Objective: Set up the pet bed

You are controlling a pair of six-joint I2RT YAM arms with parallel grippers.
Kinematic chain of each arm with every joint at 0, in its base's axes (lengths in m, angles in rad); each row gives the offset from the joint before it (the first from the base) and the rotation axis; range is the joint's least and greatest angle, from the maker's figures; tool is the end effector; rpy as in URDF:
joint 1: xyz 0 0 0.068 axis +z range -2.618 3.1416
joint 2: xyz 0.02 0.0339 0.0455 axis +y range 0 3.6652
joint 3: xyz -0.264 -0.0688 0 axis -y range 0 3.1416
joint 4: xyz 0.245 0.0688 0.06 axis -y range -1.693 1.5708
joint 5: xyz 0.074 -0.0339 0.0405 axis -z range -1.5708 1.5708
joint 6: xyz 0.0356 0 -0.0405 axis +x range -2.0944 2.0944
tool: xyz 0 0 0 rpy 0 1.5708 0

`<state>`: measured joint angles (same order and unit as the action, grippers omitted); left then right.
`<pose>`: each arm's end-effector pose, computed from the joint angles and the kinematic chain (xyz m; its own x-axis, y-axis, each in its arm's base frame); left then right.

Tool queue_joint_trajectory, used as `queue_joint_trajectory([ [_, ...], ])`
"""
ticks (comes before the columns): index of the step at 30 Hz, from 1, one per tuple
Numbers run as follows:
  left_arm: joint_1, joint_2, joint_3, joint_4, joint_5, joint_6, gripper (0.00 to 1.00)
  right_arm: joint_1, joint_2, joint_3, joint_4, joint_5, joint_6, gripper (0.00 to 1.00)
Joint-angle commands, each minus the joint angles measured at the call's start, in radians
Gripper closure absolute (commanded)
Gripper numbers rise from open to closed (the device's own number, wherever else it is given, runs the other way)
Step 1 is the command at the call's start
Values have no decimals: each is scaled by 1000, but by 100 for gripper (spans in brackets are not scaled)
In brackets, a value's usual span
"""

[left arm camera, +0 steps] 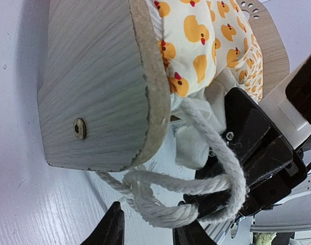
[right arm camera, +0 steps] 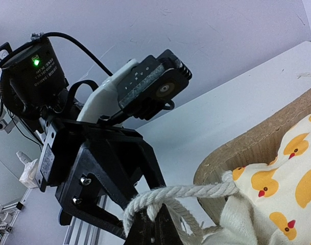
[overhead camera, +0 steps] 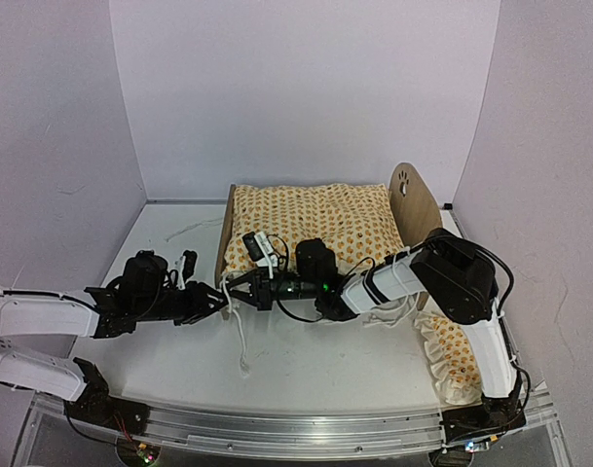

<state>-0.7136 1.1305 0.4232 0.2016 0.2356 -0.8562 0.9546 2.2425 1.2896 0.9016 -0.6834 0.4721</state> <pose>0.1667 -0.1553 0.1861 -0.8374 -0.2465 -0.4879 0.2416 0.6337 -0.7349 0.2571 0.4019 0.1500 -0.4799 -0.0675 -0.8747 -0.8747 -0.0402 0.4830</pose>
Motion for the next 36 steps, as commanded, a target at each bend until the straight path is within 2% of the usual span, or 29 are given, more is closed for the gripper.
queue_joint_trajectory([
  [1,20,3,62,58,-13,58,73,1,-9,43,28,-42,11,100],
  [3,25,-5,63,53,-32,90,81,2,-12,43,28,-51,19,100],
  [9,26,14,124,32,-60,197,89,6,-23,32,15,-63,40,100],
  [12,27,29,149,-7,-64,229,99,11,-54,26,-111,8,30,100],
  [15,26,4,169,-96,-104,243,100,21,-172,19,-478,236,-13,81],
  [18,26,-36,171,-140,-121,246,100,51,-223,-10,-634,317,2,63],
  [21,27,-66,191,-192,-140,250,100,99,-206,-45,-645,377,1,51],
  [23,26,-87,200,-229,-143,245,100,138,-164,-47,-587,431,-37,46],
  [25,27,-115,197,-236,-150,234,100,172,-119,-31,-531,532,-91,37],
  [28,26,-148,211,-265,-165,229,100,180,-71,16,-513,637,-115,31],
  [33,26,-197,264,-332,-194,236,100,202,15,60,-499,777,-149,30],
  [35,26,-210,287,-341,-187,245,100,218,36,53,-460,851,-173,38],
  [36,26,-217,296,-346,-187,247,100,221,43,46,-432,877,-180,45],
])
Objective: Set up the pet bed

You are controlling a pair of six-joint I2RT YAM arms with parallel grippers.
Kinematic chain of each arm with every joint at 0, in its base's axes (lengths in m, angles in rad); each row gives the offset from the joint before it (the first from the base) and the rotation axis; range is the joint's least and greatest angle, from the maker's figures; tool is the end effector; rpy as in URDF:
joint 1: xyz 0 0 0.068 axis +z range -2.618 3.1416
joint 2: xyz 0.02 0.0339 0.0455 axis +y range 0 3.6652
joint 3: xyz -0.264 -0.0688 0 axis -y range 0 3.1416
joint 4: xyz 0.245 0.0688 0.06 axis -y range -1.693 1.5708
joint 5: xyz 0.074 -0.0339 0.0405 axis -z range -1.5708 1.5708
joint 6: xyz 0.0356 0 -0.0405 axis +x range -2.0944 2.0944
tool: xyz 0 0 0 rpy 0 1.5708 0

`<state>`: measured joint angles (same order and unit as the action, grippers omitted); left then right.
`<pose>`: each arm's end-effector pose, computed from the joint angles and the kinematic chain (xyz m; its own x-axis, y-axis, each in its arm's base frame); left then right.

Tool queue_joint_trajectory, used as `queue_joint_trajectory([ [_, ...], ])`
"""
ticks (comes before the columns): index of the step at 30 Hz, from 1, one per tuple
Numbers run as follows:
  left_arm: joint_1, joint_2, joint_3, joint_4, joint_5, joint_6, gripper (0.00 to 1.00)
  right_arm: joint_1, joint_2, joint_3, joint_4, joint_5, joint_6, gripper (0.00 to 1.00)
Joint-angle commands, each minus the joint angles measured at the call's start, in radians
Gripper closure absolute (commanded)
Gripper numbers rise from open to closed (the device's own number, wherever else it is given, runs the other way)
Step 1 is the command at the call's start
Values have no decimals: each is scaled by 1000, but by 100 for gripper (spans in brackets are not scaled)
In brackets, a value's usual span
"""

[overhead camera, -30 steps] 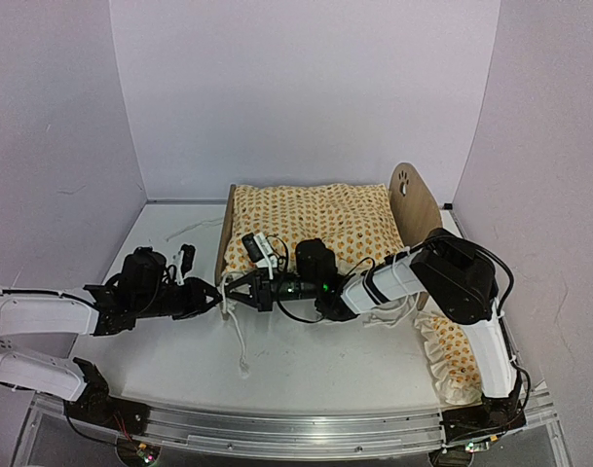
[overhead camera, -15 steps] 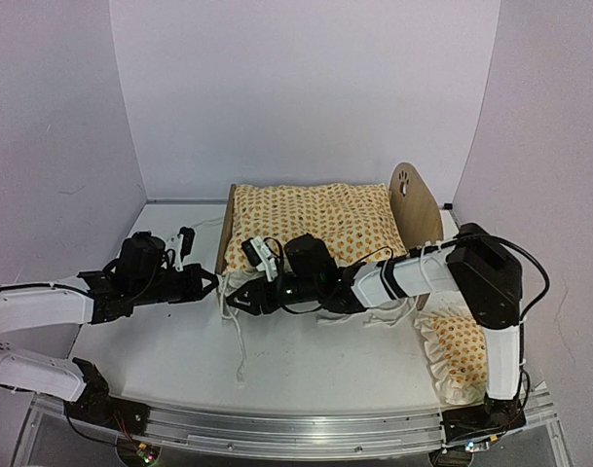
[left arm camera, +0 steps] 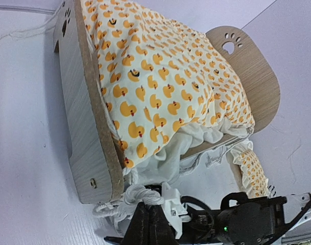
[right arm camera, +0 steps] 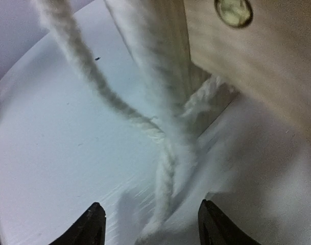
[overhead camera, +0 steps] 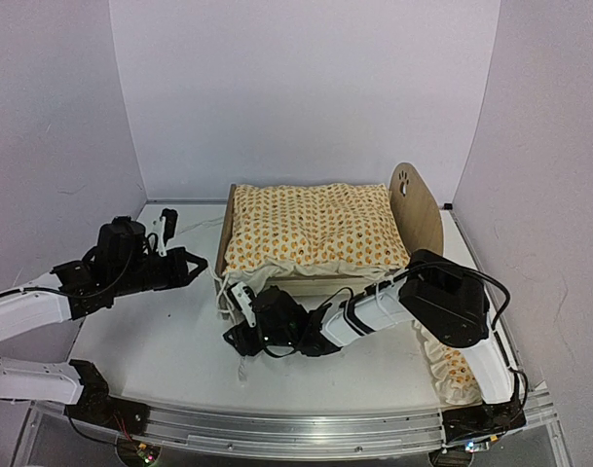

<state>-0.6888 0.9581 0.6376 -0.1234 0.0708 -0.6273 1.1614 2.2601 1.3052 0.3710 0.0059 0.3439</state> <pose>0.1671 -0.1408 0.2622 -0.6695 -0.2072 -0.7133 0.3586 0.7508 -0.5547 0.1872 0.4309 0.0915 -0.5152 -0.3404 -0.7866 -0.7878 0.5495 0.2782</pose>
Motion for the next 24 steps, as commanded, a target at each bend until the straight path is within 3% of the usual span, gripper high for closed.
queue_joint_trajectory([
  [1,2,-49,92,-29,-23,23,100,15,26,18,128,198,-55,54],
  [5,2,-75,172,-115,-174,84,100,15,-35,-91,212,246,-32,97],
  [6,2,-82,196,-123,-231,111,100,15,-44,-108,213,245,-26,100],
  [8,3,-80,242,-91,-315,179,100,15,-49,-134,213,222,-19,100],
  [12,3,22,397,-24,-328,321,100,15,-49,-162,210,215,-2,100],
  [18,8,187,585,11,-610,494,100,15,-22,-144,195,180,4,100],
  [24,89,276,728,77,-748,665,100,15,-9,-149,208,179,-2,100],
])
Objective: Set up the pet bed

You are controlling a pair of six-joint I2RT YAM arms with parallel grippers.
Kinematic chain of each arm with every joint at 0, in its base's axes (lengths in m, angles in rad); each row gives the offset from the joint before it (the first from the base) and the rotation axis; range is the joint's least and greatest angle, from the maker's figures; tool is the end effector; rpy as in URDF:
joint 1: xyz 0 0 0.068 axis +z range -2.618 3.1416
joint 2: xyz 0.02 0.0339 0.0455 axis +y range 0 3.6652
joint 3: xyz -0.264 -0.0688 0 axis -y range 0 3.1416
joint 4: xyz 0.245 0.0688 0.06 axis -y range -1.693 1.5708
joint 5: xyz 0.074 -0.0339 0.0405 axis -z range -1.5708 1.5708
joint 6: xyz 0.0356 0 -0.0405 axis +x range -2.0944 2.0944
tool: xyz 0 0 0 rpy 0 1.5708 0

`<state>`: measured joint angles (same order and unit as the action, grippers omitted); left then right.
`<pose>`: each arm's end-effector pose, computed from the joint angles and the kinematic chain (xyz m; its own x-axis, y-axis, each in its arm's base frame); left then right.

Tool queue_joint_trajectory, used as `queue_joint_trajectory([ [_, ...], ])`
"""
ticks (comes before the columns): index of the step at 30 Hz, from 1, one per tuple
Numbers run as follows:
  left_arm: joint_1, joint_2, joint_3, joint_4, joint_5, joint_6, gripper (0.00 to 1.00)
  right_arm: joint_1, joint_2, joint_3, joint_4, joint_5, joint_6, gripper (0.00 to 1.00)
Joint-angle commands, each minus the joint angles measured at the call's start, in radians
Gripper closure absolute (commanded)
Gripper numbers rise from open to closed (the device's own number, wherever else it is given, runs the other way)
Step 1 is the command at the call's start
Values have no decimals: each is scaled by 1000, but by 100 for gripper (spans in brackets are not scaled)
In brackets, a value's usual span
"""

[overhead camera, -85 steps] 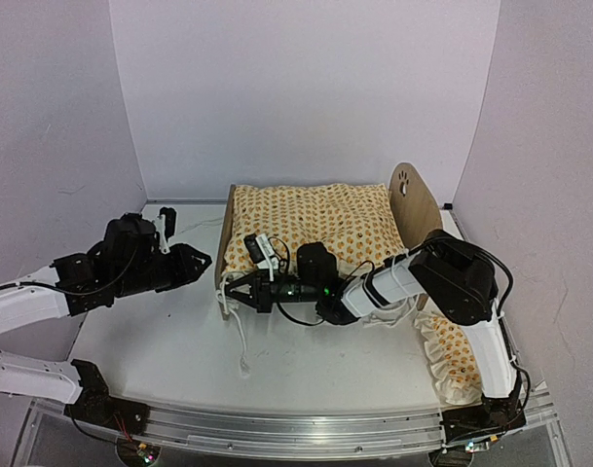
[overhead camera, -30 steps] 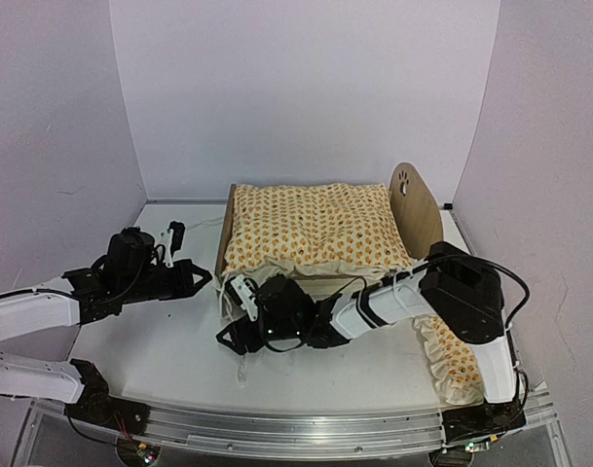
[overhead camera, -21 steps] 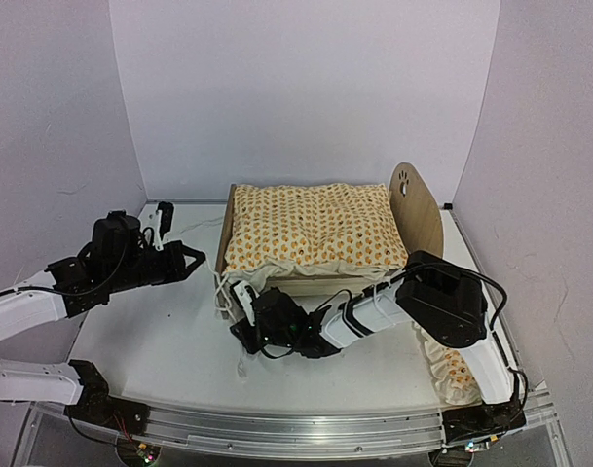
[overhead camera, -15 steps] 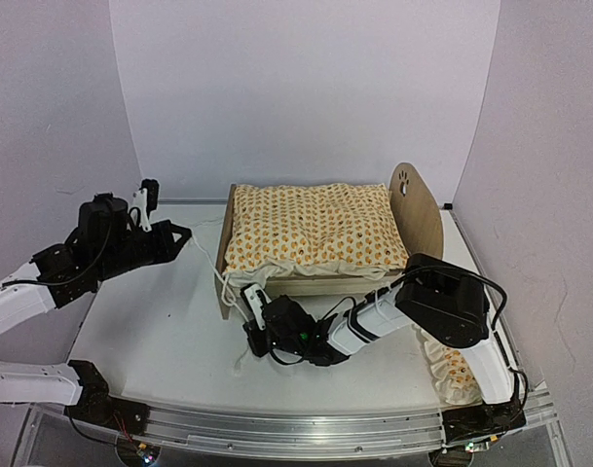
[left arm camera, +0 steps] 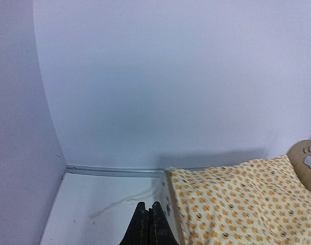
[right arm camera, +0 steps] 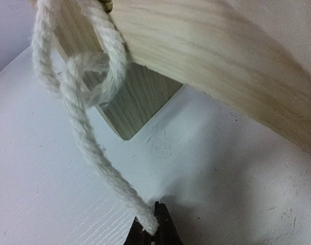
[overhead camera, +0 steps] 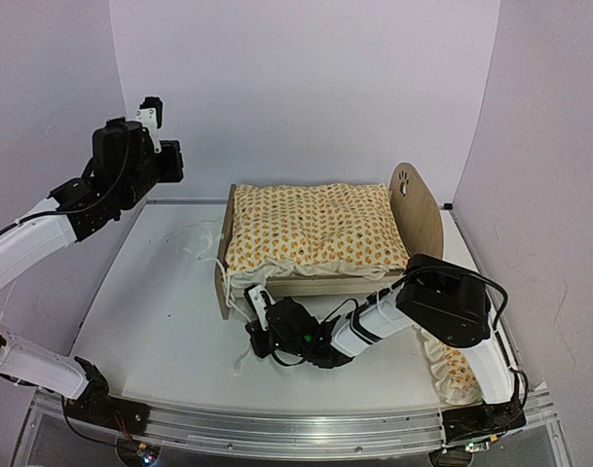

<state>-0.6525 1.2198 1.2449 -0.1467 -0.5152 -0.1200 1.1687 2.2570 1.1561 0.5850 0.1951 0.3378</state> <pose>0.2306 -0.1542 0.4148 -0.1124 -0.0452 -0.9926 0.1272 0.9901 -0.0595 0.1811 0.4081 0.0727 -0.4595 -0.2497 -0.8524 -0.7255 0.6591 0.1980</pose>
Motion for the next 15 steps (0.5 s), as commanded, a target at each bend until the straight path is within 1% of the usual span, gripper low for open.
queue_joint_trajectory([
  [1,61,9,128,103,-170,169,100,8,-4,-4,1,-7,8,100],
  [3,70,-13,120,99,-164,186,100,8,-2,-7,10,-12,10,100],
  [4,71,-26,110,65,-145,171,100,7,-2,-5,14,-22,9,100],
  [5,71,-46,93,12,-108,121,100,6,-4,0,15,-36,6,100],
  [6,71,-68,61,-42,-41,60,100,6,-7,12,11,-44,7,100],
  [8,71,-135,-47,-122,77,-96,100,4,-21,34,-35,-54,8,100],
  [9,71,-154,-105,-150,152,-166,98,3,-28,41,-49,-63,7,100],
  [10,72,-170,-164,-166,217,-234,81,3,-38,41,-58,-69,5,100],
  [11,73,-181,-218,-173,284,-312,60,3,-48,39,-61,-81,5,100],
  [12,73,-188,-266,-167,342,-386,42,2,-54,39,-65,-97,2,100],
  [13,73,-188,-335,-138,403,-453,30,1,-58,41,-67,-108,1,100],
  [14,74,-188,-381,-93,460,-508,21,1,-63,43,-72,-117,-2,100],
  [15,81,-181,-421,-52,498,-575,17,1,-68,43,-76,-124,-8,100],
])
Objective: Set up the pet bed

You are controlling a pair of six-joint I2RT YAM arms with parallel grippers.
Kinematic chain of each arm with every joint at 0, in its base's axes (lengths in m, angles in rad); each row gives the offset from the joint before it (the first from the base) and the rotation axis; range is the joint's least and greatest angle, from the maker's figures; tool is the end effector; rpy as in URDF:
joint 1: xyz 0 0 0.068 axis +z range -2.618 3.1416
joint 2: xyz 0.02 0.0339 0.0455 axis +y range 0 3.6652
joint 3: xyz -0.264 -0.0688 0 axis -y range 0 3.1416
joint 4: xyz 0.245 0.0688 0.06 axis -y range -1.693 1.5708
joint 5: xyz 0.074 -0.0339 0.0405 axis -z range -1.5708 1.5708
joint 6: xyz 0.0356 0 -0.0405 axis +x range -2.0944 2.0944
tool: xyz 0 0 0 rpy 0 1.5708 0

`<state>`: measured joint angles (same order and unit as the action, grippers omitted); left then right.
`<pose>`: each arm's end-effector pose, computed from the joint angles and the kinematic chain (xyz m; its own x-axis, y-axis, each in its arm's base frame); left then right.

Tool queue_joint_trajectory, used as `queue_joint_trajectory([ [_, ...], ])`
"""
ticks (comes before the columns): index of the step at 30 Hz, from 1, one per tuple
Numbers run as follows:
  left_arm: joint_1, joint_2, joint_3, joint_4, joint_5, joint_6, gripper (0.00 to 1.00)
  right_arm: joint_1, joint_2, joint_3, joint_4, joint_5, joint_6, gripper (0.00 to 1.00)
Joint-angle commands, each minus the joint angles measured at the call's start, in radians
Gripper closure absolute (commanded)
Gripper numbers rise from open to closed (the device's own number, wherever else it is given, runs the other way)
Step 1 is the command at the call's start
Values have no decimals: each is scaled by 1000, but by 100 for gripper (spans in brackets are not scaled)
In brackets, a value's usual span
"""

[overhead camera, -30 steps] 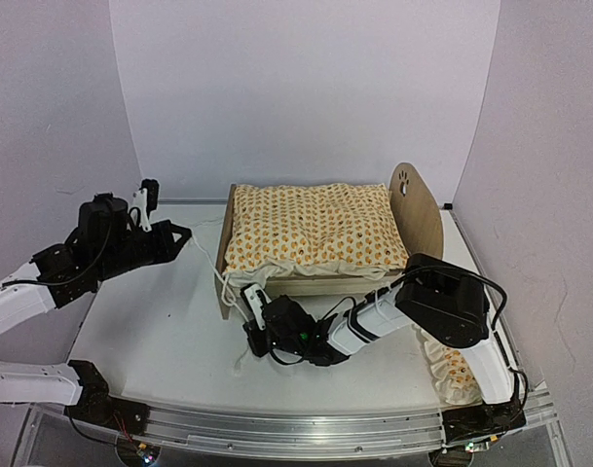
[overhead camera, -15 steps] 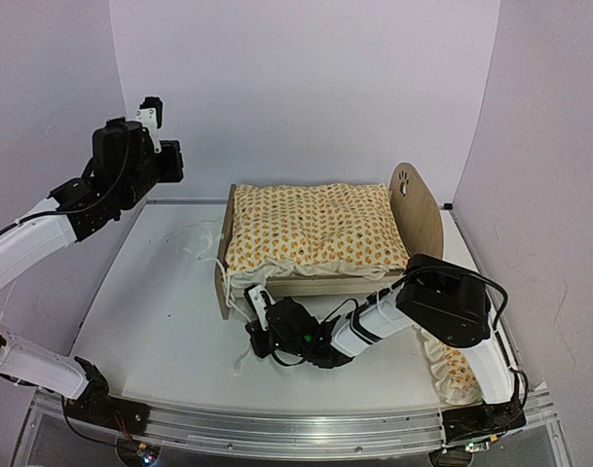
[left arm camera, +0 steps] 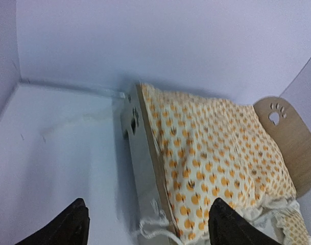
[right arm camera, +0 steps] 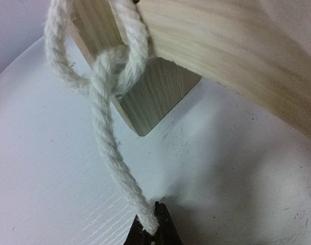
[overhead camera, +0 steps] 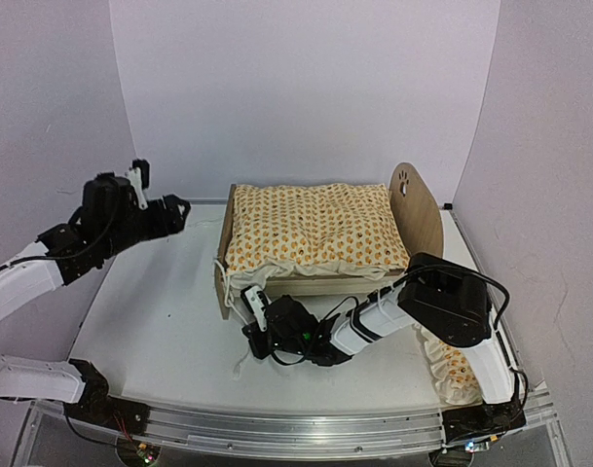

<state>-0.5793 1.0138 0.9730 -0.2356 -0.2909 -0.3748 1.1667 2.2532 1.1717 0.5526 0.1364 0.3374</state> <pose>0.1995 -0.1183 0.3581 -0.3200 -0.2098 -0.9239 0.1895 0.9413 -0.2794 0.1810 0.4109 0.0752 -0.4735 -0.2731 -0.8374 -0.7503 0.6230 0.2211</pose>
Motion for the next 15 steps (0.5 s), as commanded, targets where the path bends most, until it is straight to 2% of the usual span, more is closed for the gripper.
queue_joint_trajectory([
  [1,20,35,-177,84,313,-381,15,2,-71,25,-45,-72,-12,100],
  [5,145,106,-257,190,454,-649,15,3,-86,10,-45,-78,-21,100],
  [8,240,156,-361,395,594,-854,19,3,-87,0,-36,-88,-16,100],
  [11,266,249,-396,535,699,-992,21,4,-87,-4,-24,-109,-12,100],
  [15,265,404,-401,690,852,-1083,25,4,-88,-5,-15,-117,-20,100],
])
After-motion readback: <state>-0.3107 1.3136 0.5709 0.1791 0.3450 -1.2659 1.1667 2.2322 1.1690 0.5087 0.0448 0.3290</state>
